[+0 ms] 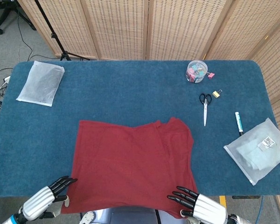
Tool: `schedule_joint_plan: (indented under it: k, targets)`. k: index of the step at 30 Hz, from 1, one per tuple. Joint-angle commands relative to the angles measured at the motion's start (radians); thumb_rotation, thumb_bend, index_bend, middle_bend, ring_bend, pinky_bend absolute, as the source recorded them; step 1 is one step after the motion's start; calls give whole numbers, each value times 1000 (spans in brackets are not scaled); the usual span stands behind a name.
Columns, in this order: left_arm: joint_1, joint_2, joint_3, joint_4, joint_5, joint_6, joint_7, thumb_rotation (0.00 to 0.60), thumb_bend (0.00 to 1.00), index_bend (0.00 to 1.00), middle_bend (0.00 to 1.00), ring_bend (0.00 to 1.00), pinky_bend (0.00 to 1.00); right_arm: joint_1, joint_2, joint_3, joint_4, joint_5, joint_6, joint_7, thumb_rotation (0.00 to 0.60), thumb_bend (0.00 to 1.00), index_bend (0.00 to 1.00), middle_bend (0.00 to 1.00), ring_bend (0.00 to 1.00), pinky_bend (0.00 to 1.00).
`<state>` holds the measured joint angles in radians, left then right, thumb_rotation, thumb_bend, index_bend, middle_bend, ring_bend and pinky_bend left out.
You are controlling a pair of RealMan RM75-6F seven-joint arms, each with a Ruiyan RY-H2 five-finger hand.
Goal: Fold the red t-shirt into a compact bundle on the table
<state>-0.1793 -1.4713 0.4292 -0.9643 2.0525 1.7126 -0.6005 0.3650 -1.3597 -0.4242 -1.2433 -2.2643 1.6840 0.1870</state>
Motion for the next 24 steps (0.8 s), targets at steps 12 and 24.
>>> schedule_joint_plan:
  k: [12, 24]
  targets:
    - [10, 11, 32, 19, 33, 24, -28, 600, 593, 740, 0, 0, 0, -48, -3, -17, 52, -32, 53, 13, 600, 569, 634, 0, 0, 0]
    - [-61, 34, -87, -140, -87, -91, 40, 600, 598, 740, 0, 0, 0, 1, 26, 67, -7, 140, -39, 164, 600, 569, 634, 0, 0, 0]
